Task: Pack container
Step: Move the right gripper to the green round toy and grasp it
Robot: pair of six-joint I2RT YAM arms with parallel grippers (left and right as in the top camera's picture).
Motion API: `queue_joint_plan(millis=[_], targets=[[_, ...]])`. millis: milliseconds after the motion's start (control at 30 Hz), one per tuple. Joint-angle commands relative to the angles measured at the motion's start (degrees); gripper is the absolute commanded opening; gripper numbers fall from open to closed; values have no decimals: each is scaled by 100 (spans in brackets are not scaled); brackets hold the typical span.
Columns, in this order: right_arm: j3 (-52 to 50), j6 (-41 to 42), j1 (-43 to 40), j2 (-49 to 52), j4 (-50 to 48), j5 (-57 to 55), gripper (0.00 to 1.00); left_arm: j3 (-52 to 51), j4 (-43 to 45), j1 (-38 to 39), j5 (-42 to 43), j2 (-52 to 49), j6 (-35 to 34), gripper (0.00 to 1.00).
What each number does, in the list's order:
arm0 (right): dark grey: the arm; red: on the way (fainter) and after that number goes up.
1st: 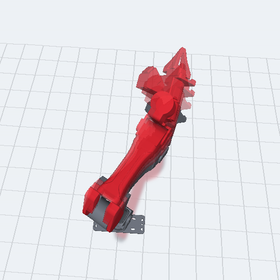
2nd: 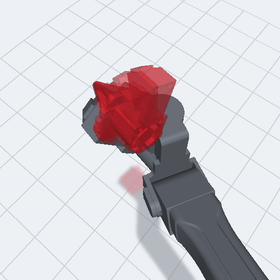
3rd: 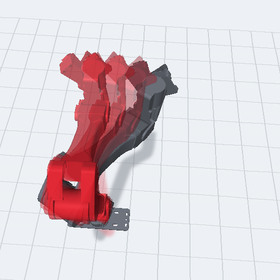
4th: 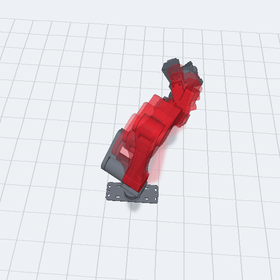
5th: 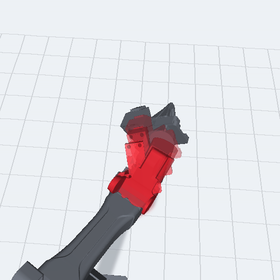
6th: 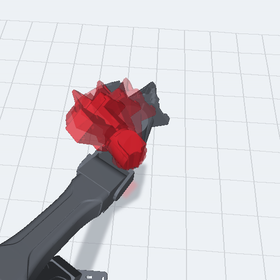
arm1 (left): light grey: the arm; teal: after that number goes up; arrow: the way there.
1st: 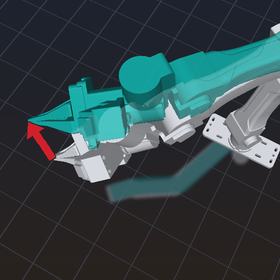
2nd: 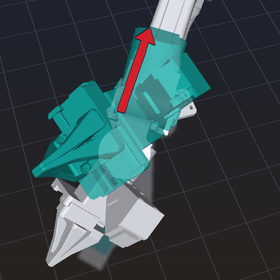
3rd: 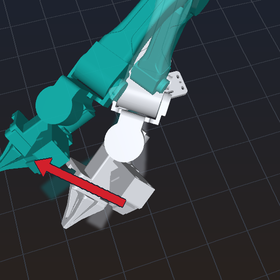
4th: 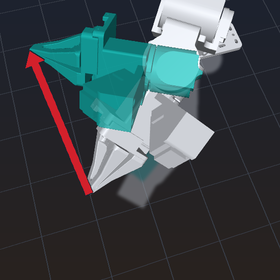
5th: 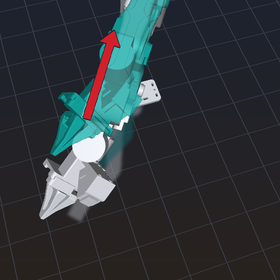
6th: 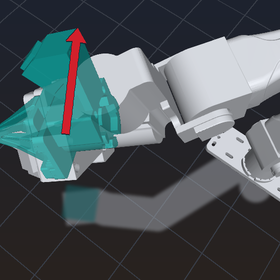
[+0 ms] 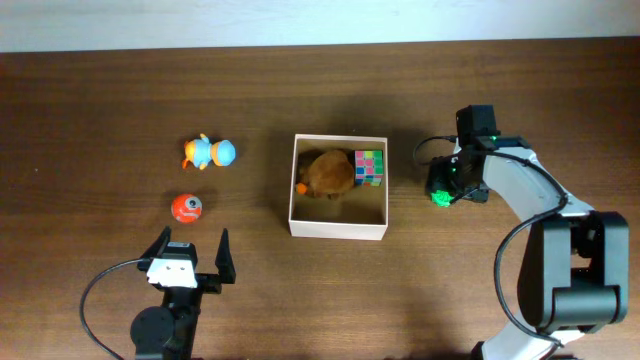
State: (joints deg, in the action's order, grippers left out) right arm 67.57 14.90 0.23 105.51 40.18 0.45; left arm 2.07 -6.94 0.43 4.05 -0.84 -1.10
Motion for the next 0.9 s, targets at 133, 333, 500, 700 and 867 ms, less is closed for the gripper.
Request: queue_joint_plan(millis=[133, 333, 500, 700, 867], targets=[[-48, -138, -31, 101, -13, -133, 62, -35, 2, 17, -42, 50, 90, 99], [-105, -205, -31, 140, -15, -133, 62, -35, 0, 17, -42, 50, 90, 99], [-105, -243, -24, 337, -17, -114, 62, -35, 2, 17, -42, 50, 90, 99], [-107, -245, -26, 439, -37, -114, 61, -35, 2, 17, -42, 50, 90, 99], [-107, -243, -26, 439, -68, -114, 46, -35, 2, 17, -42, 50, 90, 99]])
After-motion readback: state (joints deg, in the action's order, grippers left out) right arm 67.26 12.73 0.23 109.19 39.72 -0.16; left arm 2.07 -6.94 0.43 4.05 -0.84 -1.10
